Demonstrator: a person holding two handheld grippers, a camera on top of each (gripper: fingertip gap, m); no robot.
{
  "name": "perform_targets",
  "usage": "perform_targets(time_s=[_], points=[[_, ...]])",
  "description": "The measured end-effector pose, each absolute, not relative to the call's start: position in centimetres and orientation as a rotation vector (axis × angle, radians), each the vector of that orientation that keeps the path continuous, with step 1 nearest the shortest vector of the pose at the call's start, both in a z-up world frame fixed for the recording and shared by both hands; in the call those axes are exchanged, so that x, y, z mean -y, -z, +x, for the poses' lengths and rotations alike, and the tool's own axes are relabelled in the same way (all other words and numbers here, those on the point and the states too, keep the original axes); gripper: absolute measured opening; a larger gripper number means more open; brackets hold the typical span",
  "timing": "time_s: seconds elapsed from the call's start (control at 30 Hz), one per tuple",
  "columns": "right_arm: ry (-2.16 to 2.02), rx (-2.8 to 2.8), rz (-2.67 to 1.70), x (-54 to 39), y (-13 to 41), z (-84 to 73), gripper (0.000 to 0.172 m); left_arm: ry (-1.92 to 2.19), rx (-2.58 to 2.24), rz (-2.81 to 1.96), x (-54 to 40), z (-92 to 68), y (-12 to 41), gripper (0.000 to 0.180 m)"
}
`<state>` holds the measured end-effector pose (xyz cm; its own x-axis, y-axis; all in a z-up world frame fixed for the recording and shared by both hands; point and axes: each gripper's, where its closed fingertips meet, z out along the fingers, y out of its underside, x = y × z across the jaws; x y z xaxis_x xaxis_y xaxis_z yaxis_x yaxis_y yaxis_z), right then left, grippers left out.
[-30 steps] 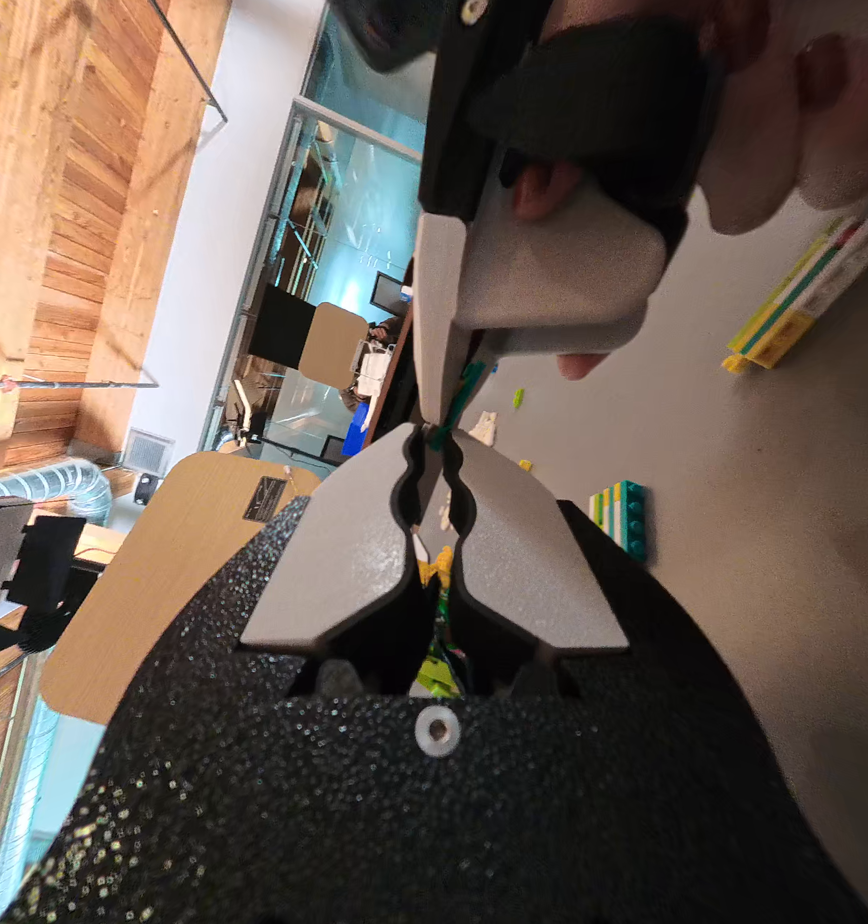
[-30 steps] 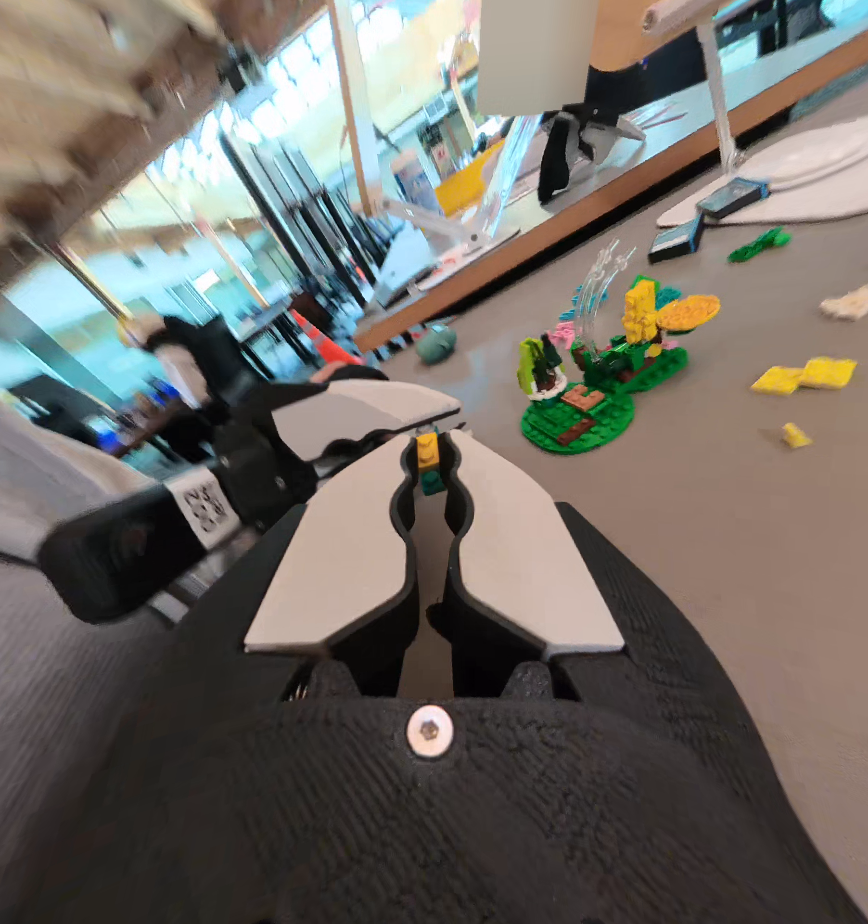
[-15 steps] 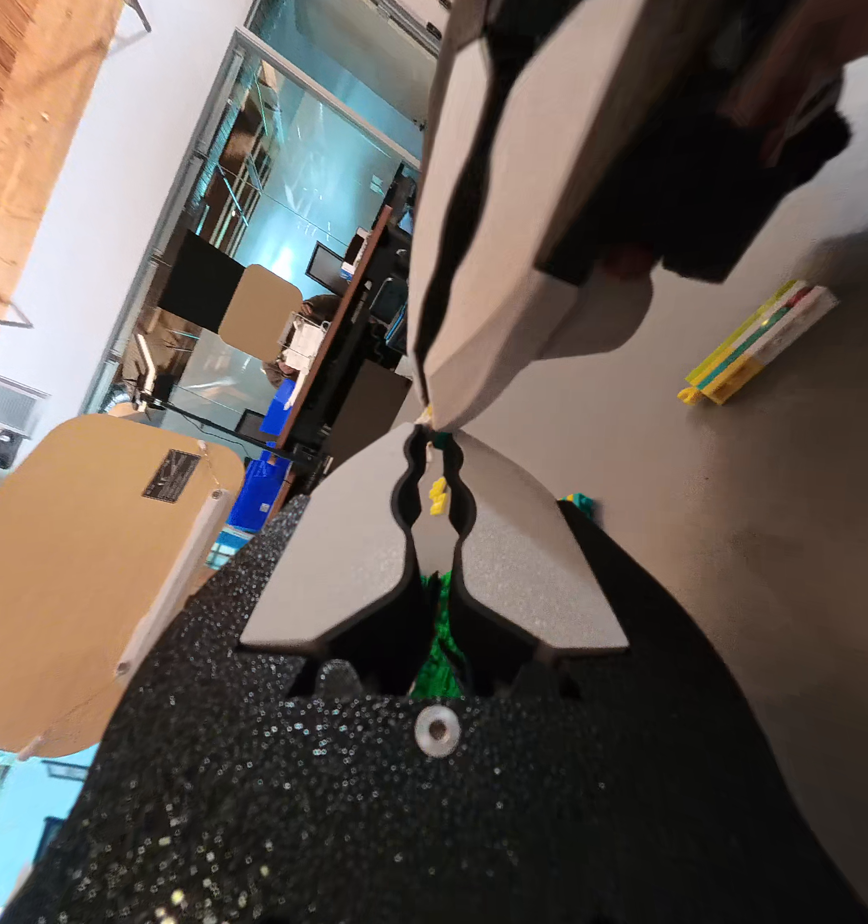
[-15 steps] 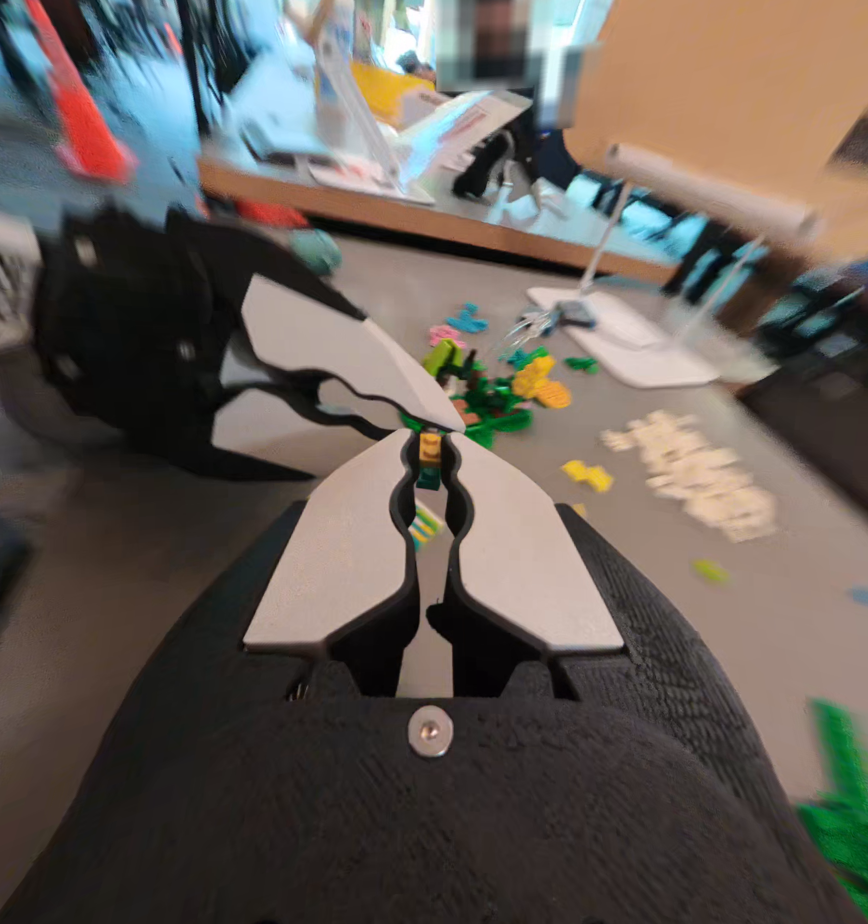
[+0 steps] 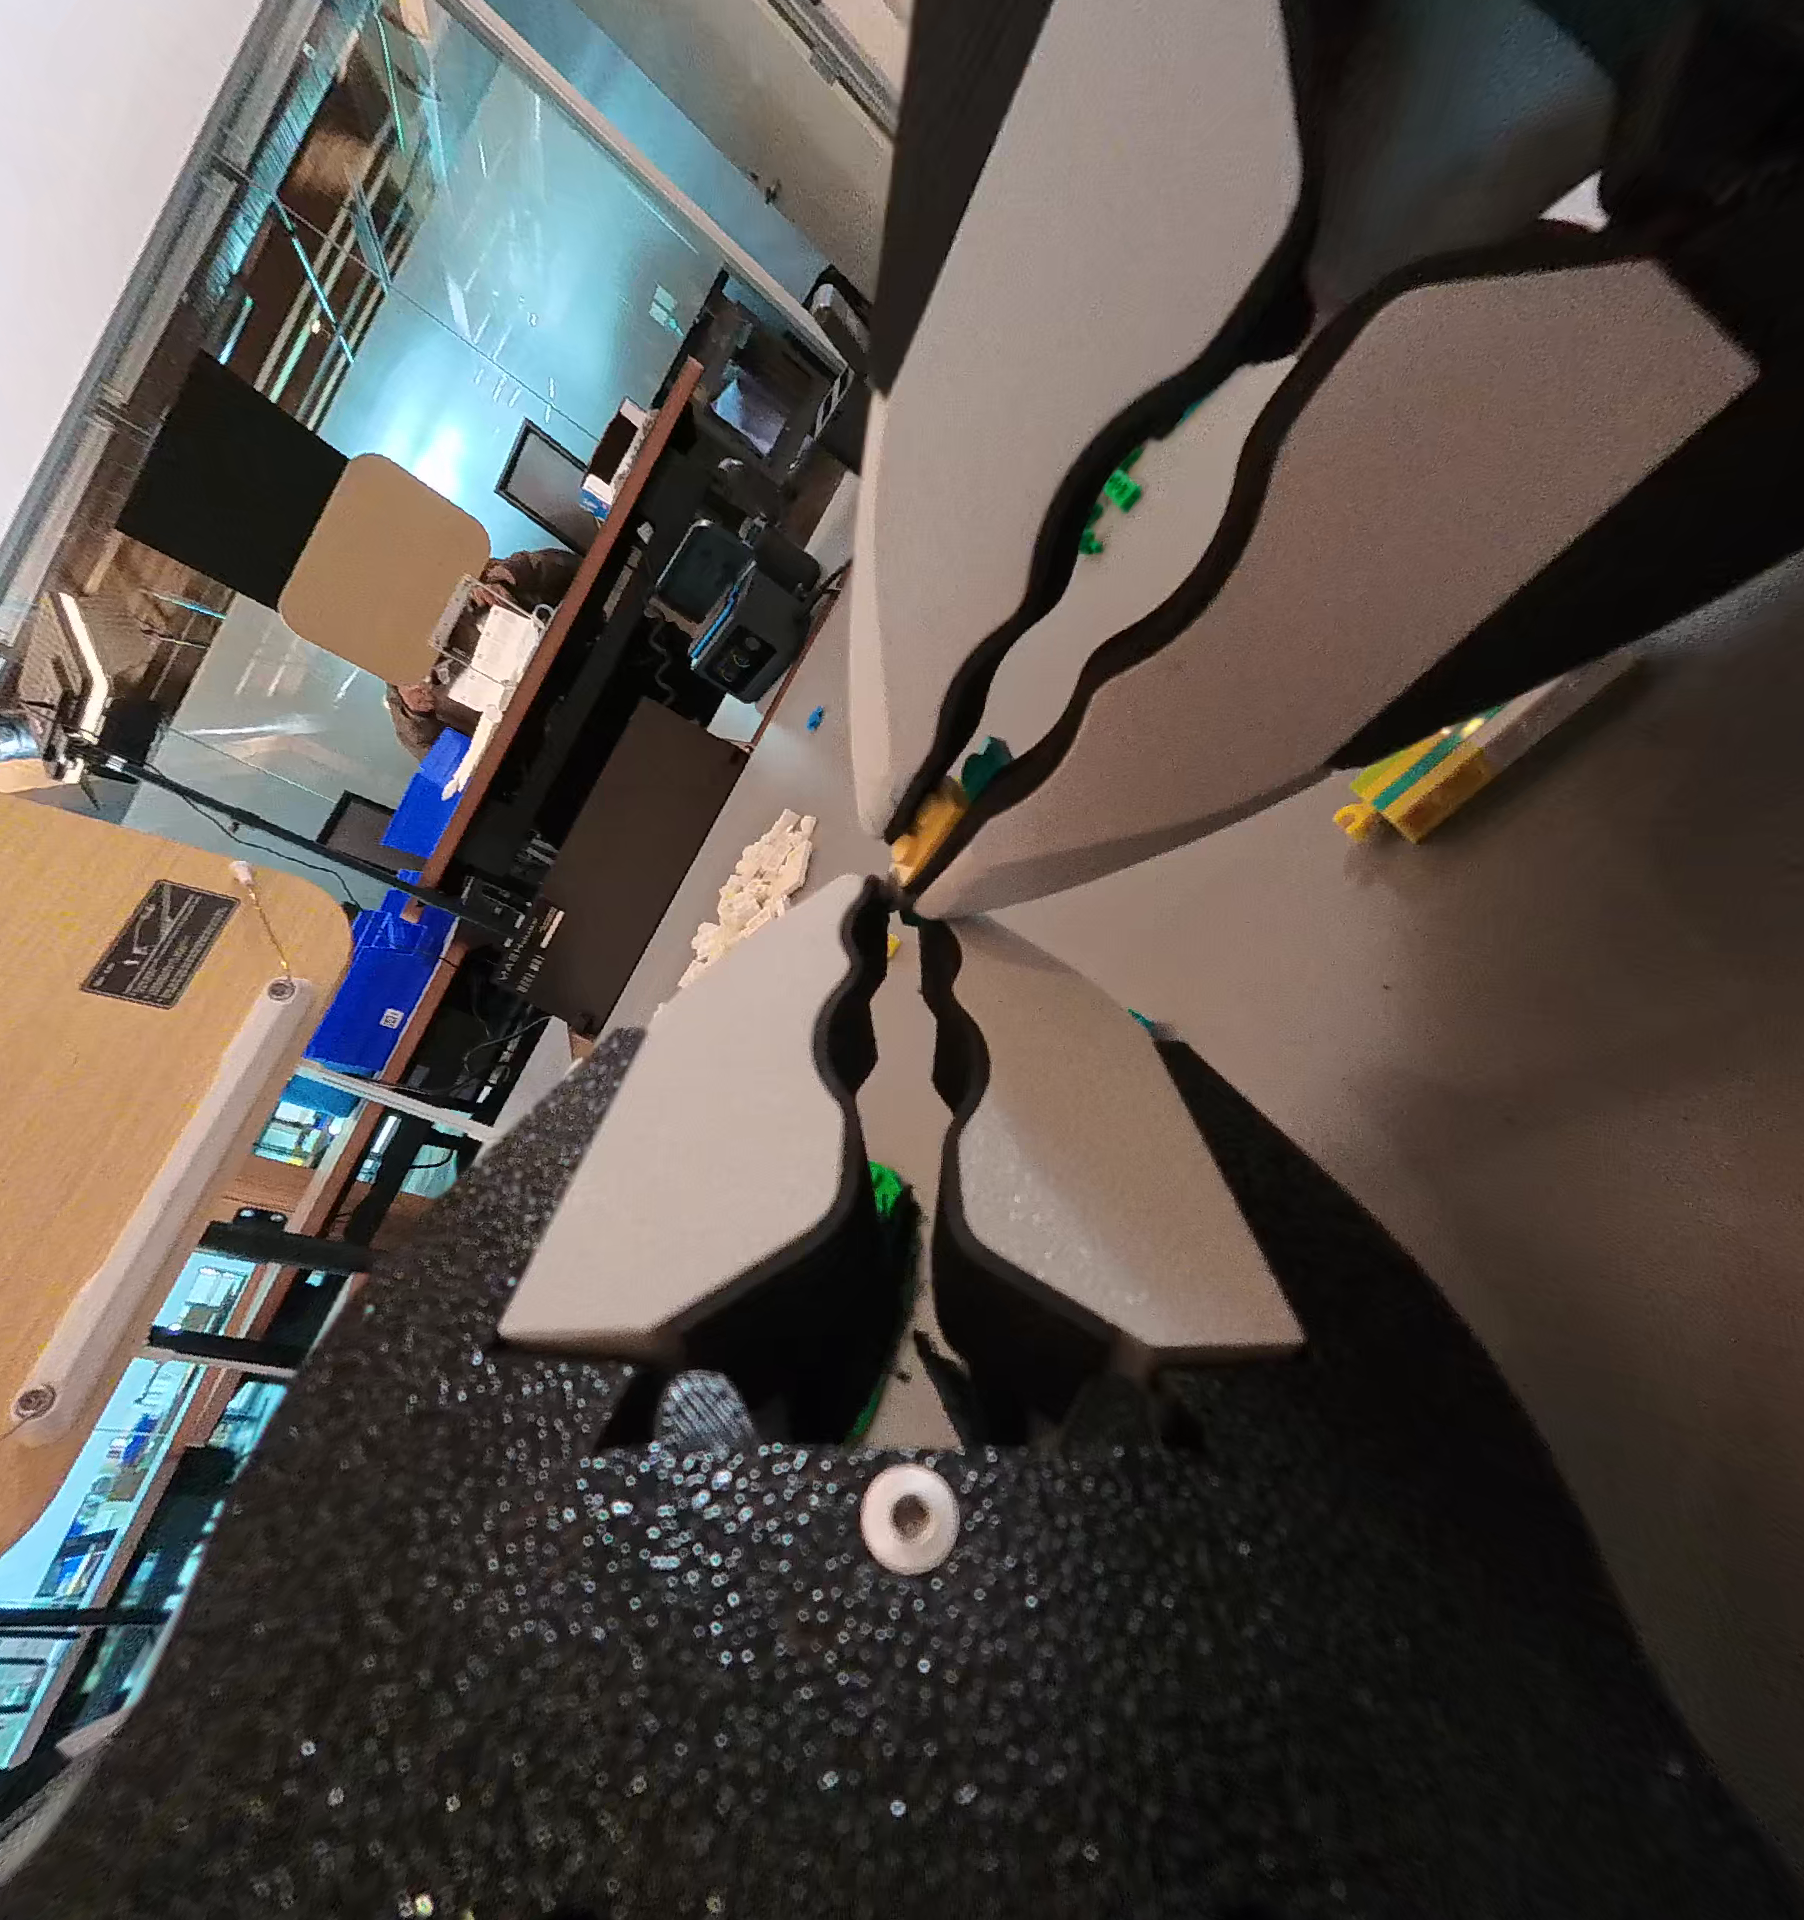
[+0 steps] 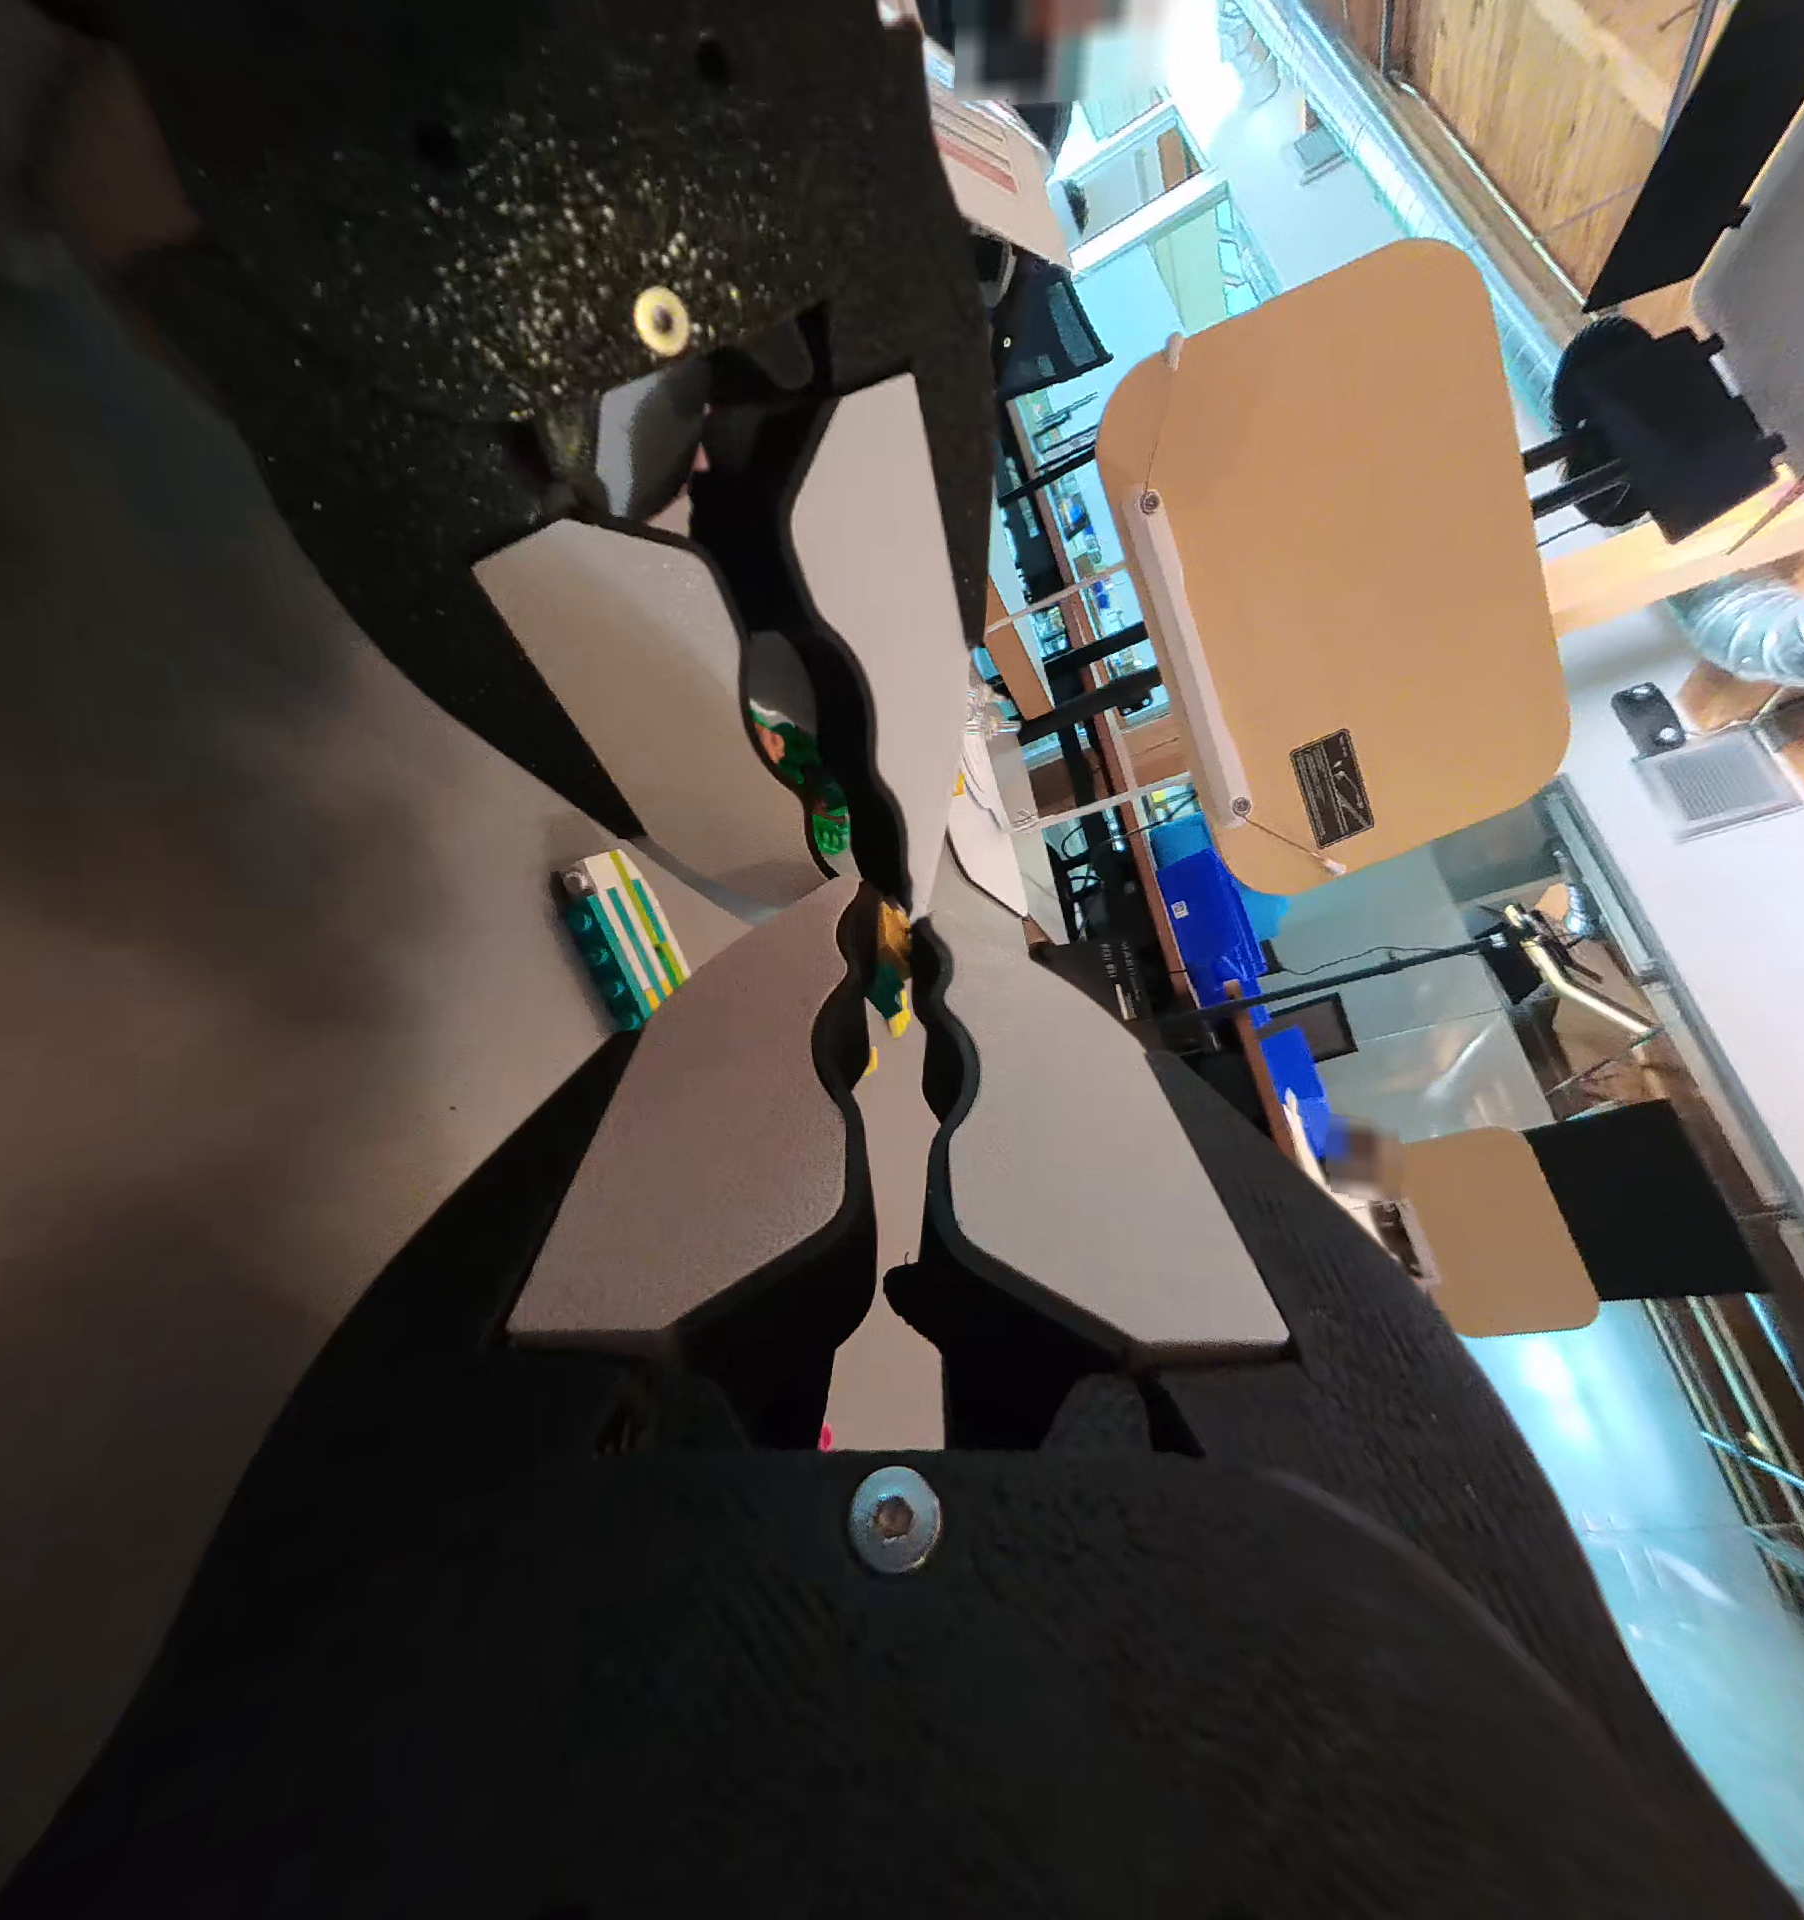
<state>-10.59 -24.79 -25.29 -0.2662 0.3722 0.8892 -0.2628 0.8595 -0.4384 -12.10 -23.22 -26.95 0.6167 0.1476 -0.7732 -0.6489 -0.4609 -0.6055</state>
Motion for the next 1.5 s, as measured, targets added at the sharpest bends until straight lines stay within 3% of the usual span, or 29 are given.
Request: perform_targets(time_s=[0.23,0.47,0.73,0.87,1.07,1.3,1.4,1.5], points=[[-0.944,1.793,-0.311,24.5,25.2,-10.8,0.007,-1.014,-0.370,-1.827,23.1,-12.6,27.2,0.008],[-0.671,1.571,-0.265,22.6,24.2,-12.0,0.007,-1.081,-0.207,-1.796,24.3,-14.8,26.4,0.008],[-0.789,1.372,-0.496,18.7,20.1,-12.3,0.004,-1.065,-0.141,-1.733,24.7,-15.2,25.3,0.008],[-0.761,1.260,-0.432,15.4,11.8,-12.2,0.004,-1.018,-0.097,-1.704,24.9,-15.3,24.9,0.008],[-0.492,1.191,-0.166,12.4,-7.5,-12.9,0.002,-0.987,-0.065,-1.656,25.2,-15.2,24.2,0.008],[0.146,1.088,-0.382,4.3,-27.3,-15.3,0.000,-0.939,-0.050,-1.617,25.2,-14.5,23.6,0.008],[0.021,1.003,-0.559,1.0,-30.1,-14.7,0.000,-0.964,-0.073,-1.618,25.2,-14.2,23.6,0.008],[-0.619,1.013,-0.757,0.4,-27.1,-15.7,0.000,-0.954,-0.102,-1.605,24.7,-13.8,23.5,0.008]])
